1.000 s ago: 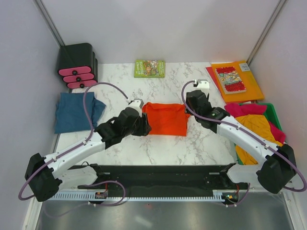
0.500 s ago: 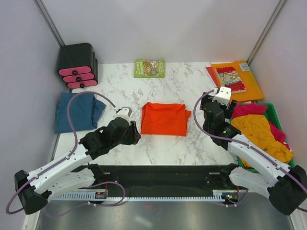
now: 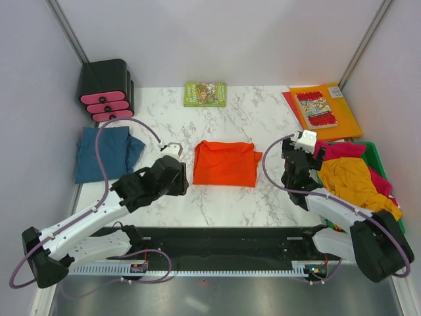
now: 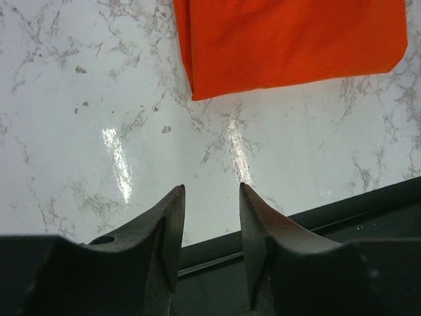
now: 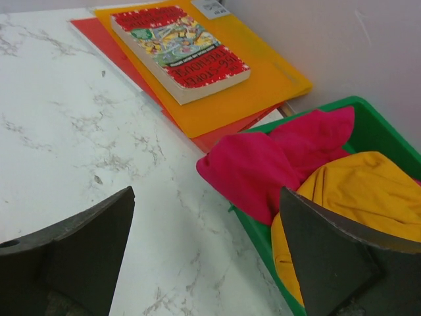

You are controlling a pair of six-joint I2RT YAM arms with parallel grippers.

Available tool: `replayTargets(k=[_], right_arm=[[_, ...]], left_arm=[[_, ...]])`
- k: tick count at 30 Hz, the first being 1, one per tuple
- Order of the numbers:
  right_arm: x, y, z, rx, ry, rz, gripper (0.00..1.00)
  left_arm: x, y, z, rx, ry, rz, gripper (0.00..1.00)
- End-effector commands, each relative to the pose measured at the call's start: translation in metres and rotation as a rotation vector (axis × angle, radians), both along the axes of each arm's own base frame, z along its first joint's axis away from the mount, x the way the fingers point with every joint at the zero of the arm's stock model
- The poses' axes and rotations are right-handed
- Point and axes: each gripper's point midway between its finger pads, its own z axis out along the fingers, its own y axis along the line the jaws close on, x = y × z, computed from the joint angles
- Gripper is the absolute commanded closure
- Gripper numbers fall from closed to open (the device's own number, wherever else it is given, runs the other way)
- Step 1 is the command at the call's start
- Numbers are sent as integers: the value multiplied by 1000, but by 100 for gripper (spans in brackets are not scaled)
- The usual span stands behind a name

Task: Fold and stack the t-shirts
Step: Put the neatly folded tshirt into the corner of the board with the left arm

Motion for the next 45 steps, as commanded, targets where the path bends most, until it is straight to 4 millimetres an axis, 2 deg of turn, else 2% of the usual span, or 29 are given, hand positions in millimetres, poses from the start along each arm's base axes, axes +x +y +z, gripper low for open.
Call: replayTargets(k=[1, 6, 8, 10, 11, 13, 14, 16, 17, 18, 19, 23, 24, 25, 26, 27, 28, 29, 30, 32, 35, 36, 38, 39, 40, 42, 43, 44, 45], right_arm=[[15, 0, -12, 54, -82, 18, 2], [29, 1, -26, 39, -55, -7, 2], [23, -15, -13, 30, -66, -128, 2], [22, -12, -3, 167, -89, -189, 2], [17, -8, 5, 199, -27, -173, 2], [18, 9, 14, 336, -62, -102, 2], [15, 25, 27, 381, -90, -27, 2], [11, 39, 41, 357, -105, 43, 2], [10, 53, 51, 361, -112, 102, 2], [10, 61, 55, 356, -104, 132, 2], [7, 65, 55, 338, -75, 149, 2], [-7, 107, 67, 349, -52, 299, 2], [-11, 116, 67, 361, -38, 337, 2], [-16, 122, 68, 386, -36, 357, 2], [-25, 136, 66, 389, -17, 401, 2], [-30, 142, 66, 396, -8, 421, 2], [-36, 147, 64, 402, 5, 442, 2], [-45, 160, 65, 397, 16, 493, 2], [-49, 164, 66, 389, 17, 506, 2], [-58, 168, 64, 380, 29, 533, 2], [-66, 169, 63, 381, 42, 562, 2], [-68, 169, 62, 382, 46, 569, 2], [-73, 166, 62, 393, 46, 579, 2], [-75, 166, 62, 396, 47, 590, 2], [-77, 163, 62, 405, 43, 593, 2], [-81, 165, 61, 414, 53, 613, 2], [-83, 165, 59, 419, 58, 617, 2], [-84, 165, 58, 422, 60, 620, 2], [-84, 167, 56, 426, 66, 630, 2]], left_arm=[[13, 4, 11, 61, -44, 24, 55], [18, 3, 17, 57, -60, 45, 54], [21, 4, 22, 58, -76, 49, 54], [27, 11, 29, 66, -111, 93, 52], [33, 17, 32, 65, -130, 127, 52], [52, 25, 40, 45, -207, 182, 51], [66, 42, 41, 77, -239, 225, 51], [90, 57, 38, 65, -264, 286, 51], [105, 80, 35, 95, -272, 353, 51], [113, 85, 33, 122, -293, 365, 51], [133, 96, 29, 211, -372, 397, 51], [167, 120, -1, 329, -424, 415, 52], [173, 118, -8, 306, -415, 392, 53], [176, 130, -20, 322, -399, 400, 55], [185, 133, -16, 292, -449, 430, 64], [180, 138, -29, 287, -454, 439, 65], [180, 151, -31, 303, -482, 441, 65], [181, 154, -25, 281, -544, 433, 63], [180, 147, -29, 229, -608, 371, 61], [181, 151, -28, 281, -670, 328, 59], [185, 145, -25, 276, -751, 281, 54], [189, 143, -37, 284, -710, 267, 54], [186, 149, -44, 278, -745, 307, 50], [189, 157, -38, 280, -769, 358, 50], [189, 164, -52, 270, -694, 375, 50], [185, 168, -52, 263, -711, 391, 46], [183, 173, -44, 235, -745, 434, 41], [179, 180, -45, 227, -745, 464, 1], [178, 181, -47, 228, -742, 456, 0]])
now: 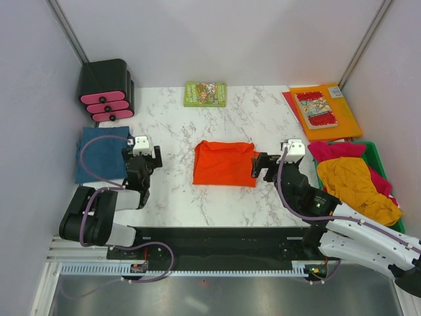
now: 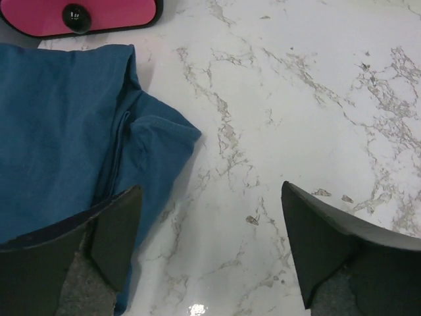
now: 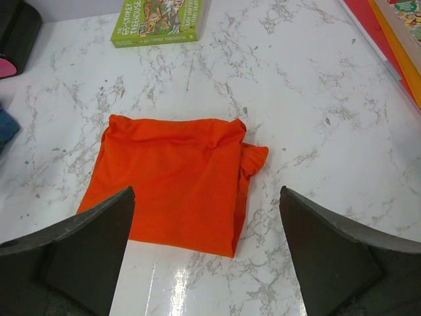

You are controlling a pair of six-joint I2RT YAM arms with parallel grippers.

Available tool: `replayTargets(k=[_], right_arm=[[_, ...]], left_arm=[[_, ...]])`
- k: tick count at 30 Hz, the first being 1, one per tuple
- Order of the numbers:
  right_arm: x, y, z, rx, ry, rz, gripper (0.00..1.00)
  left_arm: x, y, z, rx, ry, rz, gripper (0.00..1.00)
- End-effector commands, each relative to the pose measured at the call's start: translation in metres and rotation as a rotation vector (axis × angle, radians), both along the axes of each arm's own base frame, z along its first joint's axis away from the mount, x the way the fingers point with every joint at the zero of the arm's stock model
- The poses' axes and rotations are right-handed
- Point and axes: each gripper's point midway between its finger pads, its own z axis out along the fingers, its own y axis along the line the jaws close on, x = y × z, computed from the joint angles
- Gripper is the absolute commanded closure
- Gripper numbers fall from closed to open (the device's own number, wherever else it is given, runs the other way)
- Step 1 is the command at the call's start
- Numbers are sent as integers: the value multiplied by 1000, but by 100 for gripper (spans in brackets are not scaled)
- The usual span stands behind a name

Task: Fold and stack the t-shirts
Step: Put the neatly folded tshirt into the corner of the board with the left arm

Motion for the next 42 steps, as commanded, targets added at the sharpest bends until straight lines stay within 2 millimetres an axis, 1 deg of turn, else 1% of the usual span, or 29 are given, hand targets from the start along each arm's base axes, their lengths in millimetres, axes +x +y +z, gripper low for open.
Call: replayTargets(k=[1, 4, 5, 6, 7, 8, 9, 10, 11, 12, 13, 14, 15, 21, 22, 23, 24, 26, 27, 28, 30, 32, 33, 34, 35, 36, 39, 40, 42], right_arm=[[-8, 6, -8, 21, 31, 45, 2], [-8, 8, -8, 30, 37, 50, 2], [-9, 8, -8, 32, 39, 50, 2], [-9, 8, -9, 31, 39, 52, 2], [-9, 8, -9, 30, 39, 52, 2], [-9, 7, -10, 24, 38, 51, 2], [-8, 6, -9, 25, 34, 47, 2], [-8, 6, -12, 19, 35, 46, 2], [-8, 7, -11, 27, 33, 45, 2], [-8, 7, -9, 34, 28, 42, 2], [-7, 7, -9, 37, 28, 38, 2], [-7, 8, -9, 40, 28, 41, 2], [-6, 9, -8, 42, 25, 40, 2], [6, 22, -4, 35, 9, 27, 2], [10, 27, -7, 25, 20, 24, 2], [12, 30, -8, 19, 26, 21, 2], [14, 34, -11, 14, 34, 22, 2], [21, 49, -18, -27, 63, 39, 2], [24, 52, -20, -55, 71, 34, 2], [28, 63, -23, -89, 79, 36, 2], [33, 68, -22, -162, 69, 27, 2], [39, 75, -9, -216, 36, -32, 2], [40, 76, -8, -253, 36, -57, 2], [41, 81, 14, -234, -1, -91, 2], [42, 83, 21, -235, -11, -106, 2], [42, 89, 32, -219, -13, -111, 2], [32, 101, 47, -243, -26, -117, 2], [25, 107, 48, -250, -29, -108, 2], [18, 106, 52, -285, -37, -144, 2]], left_arm=[[2, 12, 33, -48, -165, 49, 0], [6, 10, 34, -50, -162, 41, 0], [7, 9, 26, -43, -126, 38, 0], [11, 8, 30, -45, -133, 35, 0], [8, 9, 29, -45, -136, 37, 0], [6, 8, 45, -59, -207, 24, 0], [-9, -11, 29, -43, -200, -122, 0], [-14, -18, 36, -25, -264, -186, 0], [-13, -22, 36, -12, -270, -216, 0], [-6, -24, 21, -25, -152, -213, 0], [2, -17, 21, -35, -137, -181, 0], [8, -10, 24, -52, -161, -151, 0], [5, -4, 22, -74, -146, -112, 0], [6, -7, 22, -67, -148, -136, 0], [6, -6, 24, -66, -157, -133, 0], [4, -7, 21, -68, -142, -133, 0], [6, -7, 22, -69, -145, -134, 0], [5, -6, 23, -69, -152, -133, 0], [6, -6, 23, -67, -149, -133, 0], [6, -7, 23, -69, -151, -134, 0], [6, -6, 23, -67, -151, -133, 0], [6, -7, 23, -69, -151, -134, 0], [6, -6, 24, -66, -154, -133, 0], [6, -7, 23, -67, -152, -135, 0], [6, -7, 24, -69, -154, -134, 0], [6, -6, 23, -67, -152, -133, 0], [6, -7, 23, -69, -153, -133, 0], [6, -6, 24, -67, -154, -133, 0], [6, -7, 23, -69, -153, -133, 0]])
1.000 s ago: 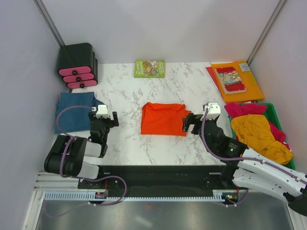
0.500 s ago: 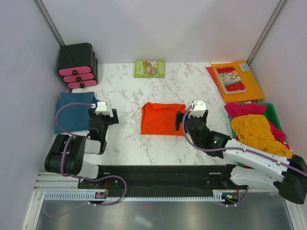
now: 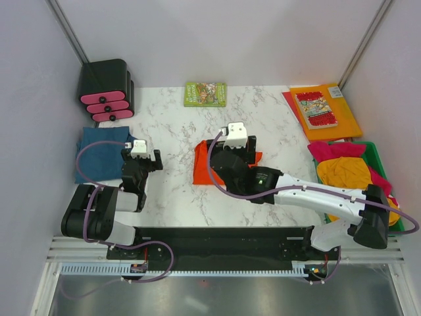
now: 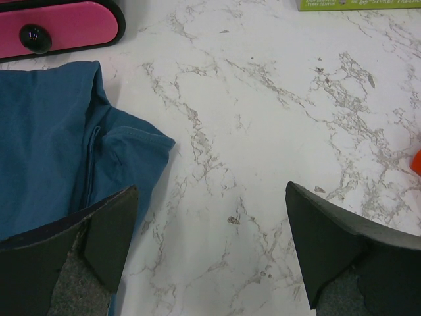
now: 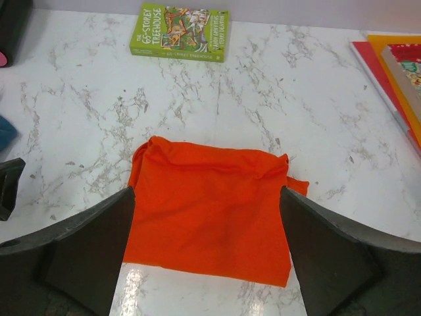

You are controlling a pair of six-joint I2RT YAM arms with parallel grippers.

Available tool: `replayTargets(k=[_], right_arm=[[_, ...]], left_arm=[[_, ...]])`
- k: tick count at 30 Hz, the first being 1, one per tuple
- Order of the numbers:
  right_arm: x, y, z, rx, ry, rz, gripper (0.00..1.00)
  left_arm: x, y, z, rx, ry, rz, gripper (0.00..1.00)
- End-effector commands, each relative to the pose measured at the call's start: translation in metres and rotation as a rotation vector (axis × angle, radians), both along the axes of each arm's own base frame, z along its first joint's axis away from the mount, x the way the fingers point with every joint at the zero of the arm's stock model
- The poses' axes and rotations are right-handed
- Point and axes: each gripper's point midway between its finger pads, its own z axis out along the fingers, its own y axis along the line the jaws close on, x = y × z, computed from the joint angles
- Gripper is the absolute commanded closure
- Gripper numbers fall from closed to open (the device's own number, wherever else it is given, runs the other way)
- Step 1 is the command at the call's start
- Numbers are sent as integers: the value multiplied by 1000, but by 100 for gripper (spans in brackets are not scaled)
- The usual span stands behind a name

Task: Fold and stack the t-shirts
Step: Put the neatly folded tshirt into the corner of the board with the left arm

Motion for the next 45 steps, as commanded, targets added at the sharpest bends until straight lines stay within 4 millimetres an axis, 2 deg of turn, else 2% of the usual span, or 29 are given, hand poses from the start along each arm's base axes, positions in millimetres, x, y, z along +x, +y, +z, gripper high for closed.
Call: replayTargets(k=[1, 2, 3, 4, 6, 8, 9, 11, 13, 15, 16, 17, 18, 19, 20, 21, 23, 24, 28, 31, 33, 36, 37, 38, 39, 40, 41, 43, 45], right_arm=[[-16, -6, 15, -65, -30, -95, 2], [-18, -6, 12, -32, -11, -107, 2], [-23, -23, 1, -85, 21, -154, 2], [-25, -23, -9, 133, 34, -238, 2], [-36, -30, -39, 189, 109, -244, 2], [-41, -25, -54, 200, 159, -204, 2], [-43, -9, -63, 215, 197, -134, 2], [-44, -1, -67, 135, 198, -92, 2], [-39, 8, -57, 85, 184, -69, 2], [-33, 23, -55, -25, 180, -29, 2], [-27, 28, -59, -37, 210, -11, 2], [-23, 31, -61, -23, 226, -15, 2], [-17, 35, -64, -3, 236, -20, 2], [-10, 36, -68, 31, 255, -20, 2], [-3, 46, -61, 107, 232, -6, 2], [-2, 44, -66, 118, 234, 3, 2], [9, 48, -64, 170, 220, 8, 2], [13, 49, -61, 136, 209, 17, 2], [29, 49, -59, 40, 189, -50, 2], [56, 28, -87, 132, 291, -92, 2], [70, 35, -111, 287, 424, 68, 2], [76, 38, -106, 288, 359, 147, 2], [77, 35, -112, 267, 368, 130, 4], [79, 35, -112, 245, 367, 128, 23], [86, 27, -113, 206, 354, 74, 49], [82, 16, -137, 109, 416, 20, 80], [93, 23, -122, 99, 393, 15, 78], [97, 23, -128, 6, 403, -7, 75], [102, 38, -112, 5, 368, 29, 68]], left_arm=[[9, 0, 21, -19, -73, 2, 0], [9, 0, 20, -18, -70, 2, 0], [9, 0, 20, -19, -72, 2, 0], [9, 0, 20, -18, -72, 2, 0], [9, 0, 19, -16, -69, 0, 0], [8, -8, 20, -6, -68, -51, 0], [8, -9, 21, -3, -74, -54, 0], [4, -16, 35, 18, -88, -108, 0], [8, -27, 48, 27, -65, -168, 0], [19, -27, 41, -2, 160, -156, 0], [41, -36, 79, -5, 195, -200, 0], [14, -56, 48, -14, 430, -342, 0], [9, -65, 40, -33, 519, -407, 0], [7, -71, 46, -52, 545, -434, 0], [11, -67, 55, -93, 550, -373, 0], [5, -63, 52, -99, 581, -348, 0], [-4, -56, 42, -79, 647, -313, 0], [-23, -57, 21, -78, 781, -331, 0], [-44, -67, 25, -80, 888, -444, 0], [-54, -84, 46, -130, 825, -543, 1], [-57, -90, 57, -147, 797, -577, 0], [-68, -100, 76, -170, 764, -644, 0], [-71, -101, 80, -173, 752, -658, 0], [-72, -103, 82, -177, 747, -672, 0], [-72, -105, 83, -182, 745, -684, 9], [-73, -106, 83, -193, 747, -685, 14], [-71, -107, 81, -202, 759, -684, 16], [-69, -109, 81, -218, 768, -689, 16], [-66, -110, 78, -228, 778, -687, 16]])
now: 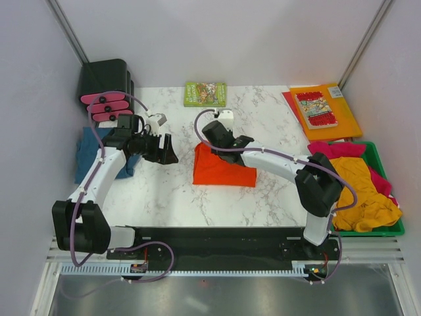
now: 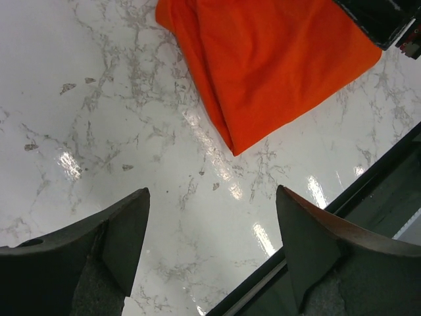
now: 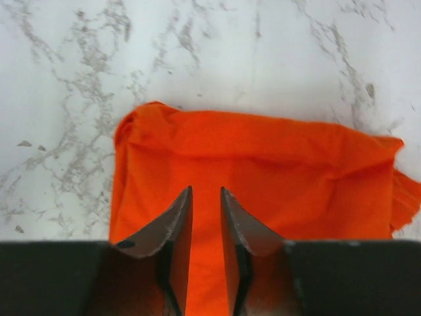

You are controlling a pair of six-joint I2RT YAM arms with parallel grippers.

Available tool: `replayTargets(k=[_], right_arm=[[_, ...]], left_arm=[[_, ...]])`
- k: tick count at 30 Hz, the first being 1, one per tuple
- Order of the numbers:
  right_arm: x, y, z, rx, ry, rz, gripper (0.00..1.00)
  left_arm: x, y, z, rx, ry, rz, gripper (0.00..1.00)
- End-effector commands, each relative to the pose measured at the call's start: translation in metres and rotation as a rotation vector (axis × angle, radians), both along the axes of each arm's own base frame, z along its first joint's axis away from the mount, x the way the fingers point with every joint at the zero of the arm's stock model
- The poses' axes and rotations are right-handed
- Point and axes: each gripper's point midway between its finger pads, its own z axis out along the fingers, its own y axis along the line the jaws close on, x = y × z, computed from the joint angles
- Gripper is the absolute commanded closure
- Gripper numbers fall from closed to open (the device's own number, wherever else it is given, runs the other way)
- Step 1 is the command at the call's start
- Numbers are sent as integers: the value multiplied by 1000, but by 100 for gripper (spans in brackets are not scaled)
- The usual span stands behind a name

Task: Fold and stack the t-shirts
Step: Put the neatly folded tshirt into the corner of the board with the left arm

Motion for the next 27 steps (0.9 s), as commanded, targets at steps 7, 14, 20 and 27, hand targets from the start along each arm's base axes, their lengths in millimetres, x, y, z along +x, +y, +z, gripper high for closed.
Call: replayTargets(k=[7, 14, 20, 27], right_arm=[[26, 37, 11, -64, -11, 37, 31], [27, 17, -19, -88, 39, -53, 71], [14, -6, -35, -69, 66, -132, 100], [16, -14, -71, -97, 131, -154, 100]], left_arm=[[7, -7, -5, -32, 35, -24, 11], [10, -8, -15, -33, 50, -17, 11], [26, -14, -28, -56, 97, 3, 12], [41, -46, -47, -120, 167, -6, 13]])
